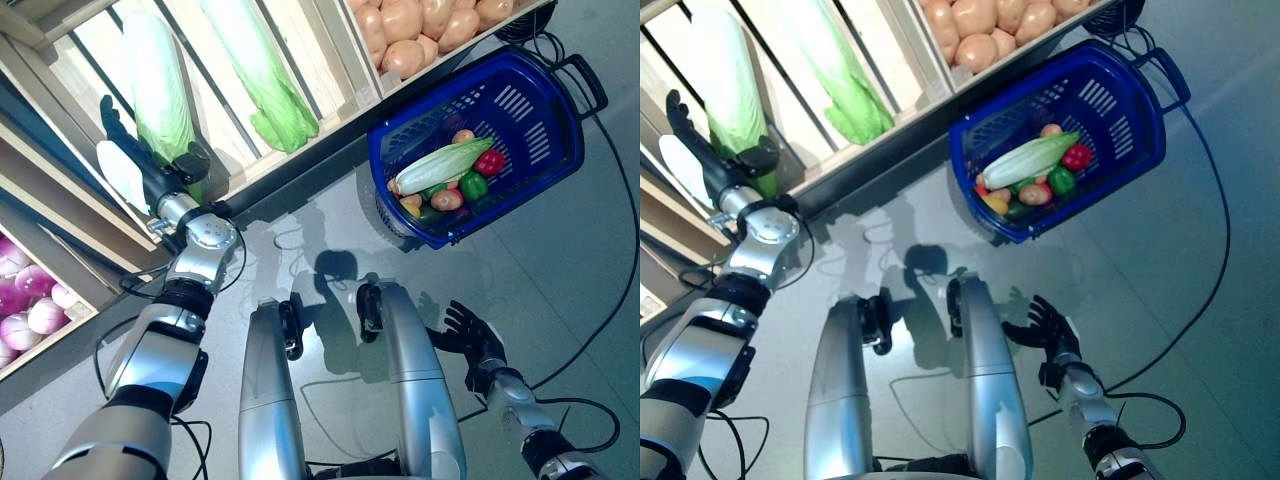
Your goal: Put vegetables into the basket
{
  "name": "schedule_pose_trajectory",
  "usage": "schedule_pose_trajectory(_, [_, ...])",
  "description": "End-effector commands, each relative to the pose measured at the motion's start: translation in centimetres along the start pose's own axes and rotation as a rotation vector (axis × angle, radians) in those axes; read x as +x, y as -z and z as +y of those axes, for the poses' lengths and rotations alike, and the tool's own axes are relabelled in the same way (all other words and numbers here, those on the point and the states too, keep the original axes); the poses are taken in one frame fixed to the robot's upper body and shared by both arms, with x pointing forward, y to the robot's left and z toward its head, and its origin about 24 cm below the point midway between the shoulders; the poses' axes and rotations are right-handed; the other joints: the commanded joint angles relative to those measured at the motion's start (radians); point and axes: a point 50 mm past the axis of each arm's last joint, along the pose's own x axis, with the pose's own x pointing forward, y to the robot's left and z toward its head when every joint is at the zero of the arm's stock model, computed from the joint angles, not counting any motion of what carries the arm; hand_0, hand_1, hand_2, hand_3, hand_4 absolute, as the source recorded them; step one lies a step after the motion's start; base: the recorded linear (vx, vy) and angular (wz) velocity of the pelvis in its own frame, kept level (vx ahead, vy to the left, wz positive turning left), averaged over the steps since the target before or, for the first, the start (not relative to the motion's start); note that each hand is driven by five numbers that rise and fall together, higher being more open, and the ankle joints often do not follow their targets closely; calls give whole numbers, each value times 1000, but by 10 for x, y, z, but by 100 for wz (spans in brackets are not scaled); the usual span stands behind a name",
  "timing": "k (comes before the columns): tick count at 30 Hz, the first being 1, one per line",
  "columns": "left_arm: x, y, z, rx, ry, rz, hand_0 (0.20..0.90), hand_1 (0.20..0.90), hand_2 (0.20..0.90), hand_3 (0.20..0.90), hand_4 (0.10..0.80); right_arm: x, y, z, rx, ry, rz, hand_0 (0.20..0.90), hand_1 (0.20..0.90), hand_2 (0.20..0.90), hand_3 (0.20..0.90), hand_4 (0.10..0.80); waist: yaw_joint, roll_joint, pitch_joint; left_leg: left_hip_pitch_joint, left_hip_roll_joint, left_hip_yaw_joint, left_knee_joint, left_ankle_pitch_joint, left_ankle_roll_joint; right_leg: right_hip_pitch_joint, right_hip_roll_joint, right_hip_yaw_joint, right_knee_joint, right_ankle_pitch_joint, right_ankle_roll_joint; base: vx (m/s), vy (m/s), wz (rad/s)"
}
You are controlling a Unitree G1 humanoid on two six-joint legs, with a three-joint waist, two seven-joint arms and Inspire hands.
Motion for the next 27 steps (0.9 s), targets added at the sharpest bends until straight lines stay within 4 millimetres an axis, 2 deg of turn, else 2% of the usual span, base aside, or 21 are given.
schedule_pose_trajectory(1, [24, -46, 11, -36, -198, -180, 900, 900, 900, 900, 800, 0, -16, 0, 11, 29, -105, 900, 900, 900, 900, 800, 7, -22, -15, 63, -16, 61, -56, 17, 89, 108, 6, 6, -112, 76, -9, -32, -3, -3])
schedule_pose_trajectory(10, [27, -60, -12, -73, 38, -112, 900, 900, 900, 900, 800, 6, -28, 9, 11, 22, -142, 900, 900, 900, 900, 800, -7, -38, -4, 48, -1, 67, -65, 19, 96, 92, 16, 5, -123, 85, -7, -13, -4, -1])
schedule_pose_trajectory(15, [39, -55, -9, -116, 70, 13, 900, 900, 900, 900, 800, 5, -28, 5, 19, 35, -153, 900, 900, 900, 900, 800, -16, -46, -4, 26, 6, 67, -64, 17, 100, 72, 19, 7, -128, 89, -7, 0, 0, 0])
schedule_pose_trajectory(22, [49, -48, -11, -283, 178, 232, 900, 900, 900, 900, 800, 4, -25, 3, 10, 41, -147, 900, 900, 900, 900, 800, -34, -56, -4, 30, 13, 66, -91, 18, 97, 76, 23, 11, -159, 95, -5, -6, -10, -2])
schedule_pose_trajectory(27, [66, -36, 7, -341, 118, 341, 900, 900, 900, 900, 800, 0, -23, -11, 11, 64, -137, 900, 900, 900, 900, 800, -45, -48, -4, 70, 19, 77, -110, 15, 91, 113, 18, 12, -183, 91, -4, 13, 7, -3])
